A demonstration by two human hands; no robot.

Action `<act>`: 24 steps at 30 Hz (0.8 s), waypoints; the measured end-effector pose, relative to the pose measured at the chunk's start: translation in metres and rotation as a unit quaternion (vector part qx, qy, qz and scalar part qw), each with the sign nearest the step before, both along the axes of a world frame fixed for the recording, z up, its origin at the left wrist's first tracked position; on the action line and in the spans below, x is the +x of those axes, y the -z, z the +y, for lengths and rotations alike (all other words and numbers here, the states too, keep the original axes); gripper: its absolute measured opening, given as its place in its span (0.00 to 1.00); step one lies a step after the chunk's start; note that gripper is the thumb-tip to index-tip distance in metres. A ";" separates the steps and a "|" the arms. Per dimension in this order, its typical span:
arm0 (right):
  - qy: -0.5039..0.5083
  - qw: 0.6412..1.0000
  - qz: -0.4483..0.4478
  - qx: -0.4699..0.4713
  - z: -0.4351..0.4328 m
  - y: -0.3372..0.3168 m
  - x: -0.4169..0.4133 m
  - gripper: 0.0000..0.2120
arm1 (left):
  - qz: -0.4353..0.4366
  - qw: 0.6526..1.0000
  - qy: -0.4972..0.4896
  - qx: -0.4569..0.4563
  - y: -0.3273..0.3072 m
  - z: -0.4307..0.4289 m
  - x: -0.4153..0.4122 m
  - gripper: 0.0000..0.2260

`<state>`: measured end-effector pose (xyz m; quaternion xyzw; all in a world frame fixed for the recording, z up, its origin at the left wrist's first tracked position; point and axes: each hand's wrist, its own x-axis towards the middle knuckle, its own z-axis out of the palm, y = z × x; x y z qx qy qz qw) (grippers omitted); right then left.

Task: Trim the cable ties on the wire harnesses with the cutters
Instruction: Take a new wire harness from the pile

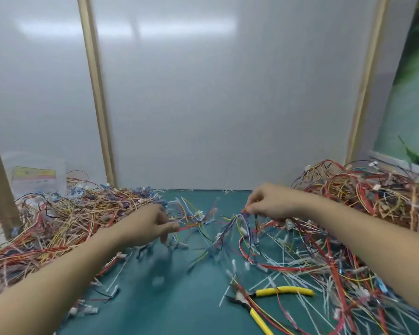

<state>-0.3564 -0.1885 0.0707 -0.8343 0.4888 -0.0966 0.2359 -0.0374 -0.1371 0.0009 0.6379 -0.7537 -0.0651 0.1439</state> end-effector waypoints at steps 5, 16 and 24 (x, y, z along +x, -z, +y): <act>0.130 0.930 -0.317 -0.135 -0.014 -0.049 -0.017 0.09 | 0.078 0.993 -0.067 -0.058 0.008 0.007 0.023 0.21; 0.133 0.843 -0.515 -0.083 -0.006 -0.075 -0.015 0.08 | 0.093 0.969 -0.203 -0.105 0.018 -0.003 0.016 0.17; 0.031 0.834 -0.548 -0.053 0.000 -0.063 0.000 0.10 | 0.079 0.986 0.007 -0.147 0.002 -0.007 -0.078 0.15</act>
